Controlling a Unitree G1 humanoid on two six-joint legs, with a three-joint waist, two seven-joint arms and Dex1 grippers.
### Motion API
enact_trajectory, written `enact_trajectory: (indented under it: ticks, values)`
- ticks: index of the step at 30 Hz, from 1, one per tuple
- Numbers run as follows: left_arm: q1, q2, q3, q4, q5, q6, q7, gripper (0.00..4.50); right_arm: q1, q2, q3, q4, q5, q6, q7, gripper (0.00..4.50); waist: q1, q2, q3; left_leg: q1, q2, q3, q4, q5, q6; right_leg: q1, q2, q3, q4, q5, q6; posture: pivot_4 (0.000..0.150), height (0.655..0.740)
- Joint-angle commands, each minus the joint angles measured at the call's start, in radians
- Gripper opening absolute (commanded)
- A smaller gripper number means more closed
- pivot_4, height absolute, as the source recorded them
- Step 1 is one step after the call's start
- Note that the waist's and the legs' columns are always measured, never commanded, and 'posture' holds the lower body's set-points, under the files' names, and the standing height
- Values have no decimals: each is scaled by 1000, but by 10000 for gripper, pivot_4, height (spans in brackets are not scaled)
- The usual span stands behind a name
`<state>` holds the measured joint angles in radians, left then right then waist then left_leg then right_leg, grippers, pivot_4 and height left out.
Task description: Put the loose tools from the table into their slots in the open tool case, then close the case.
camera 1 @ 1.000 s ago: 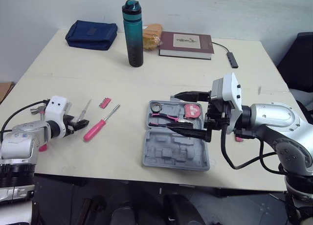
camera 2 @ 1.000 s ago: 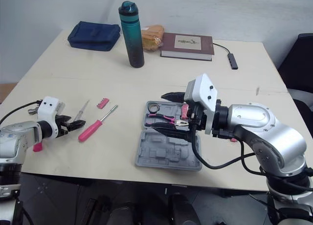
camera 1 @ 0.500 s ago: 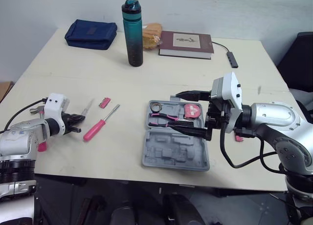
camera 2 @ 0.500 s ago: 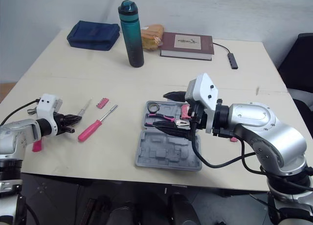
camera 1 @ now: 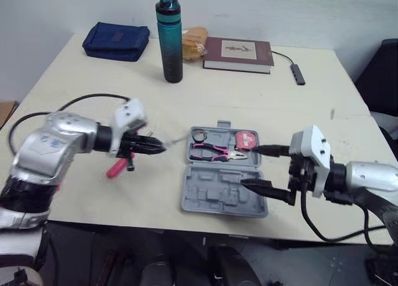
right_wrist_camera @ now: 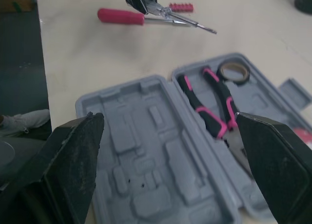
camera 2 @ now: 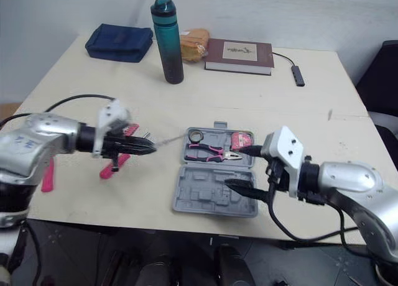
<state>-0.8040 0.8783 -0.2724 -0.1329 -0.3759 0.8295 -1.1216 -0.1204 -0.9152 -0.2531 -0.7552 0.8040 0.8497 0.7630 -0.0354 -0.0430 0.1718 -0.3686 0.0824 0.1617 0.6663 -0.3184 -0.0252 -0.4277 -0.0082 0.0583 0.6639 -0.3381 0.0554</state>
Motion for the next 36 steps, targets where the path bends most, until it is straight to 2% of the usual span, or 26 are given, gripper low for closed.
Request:
enact_trajectory:
  ticks: [1, 11, 21, 36]
  values:
    - [-120, -53, -138, 43, 97, -44, -67, 135, 86, 1, -70, -78, 3, 1, -47, 45000, 2, 0, 0, 0, 0, 0, 0, 0, 0, 0, 0, 0, 0, 0, 0, 1500, 7377]
    - [-273, -209, -340, 180, 266, -115, -155, 135, 204, 43, -84, -131, -24, -24, -155, 45000, -1, 0, 0, 0, 0, 0, 1, 0, 0, -1, 0, 2, 0, 0, 1, 1500, 7377]
    - [-302, -327, -379, 275, 348, -80, -170, 135, 251, 64, -96, -162, -20, -31, -203, 45000, 5, 0, 0, -1, 0, -1, 2, 1, 1, 0, 0, 1, 1, 0, 1, 1500, 7377]
    - [-280, -341, -410, 259, 412, -101, -211, 135, 283, 84, -109, -171, -9, -45, -231, 45000, 5, 0, 0, -1, 0, -1, 2, 1, 1, -1, 0, 1, 3, 0, 1, 1500, 7377]
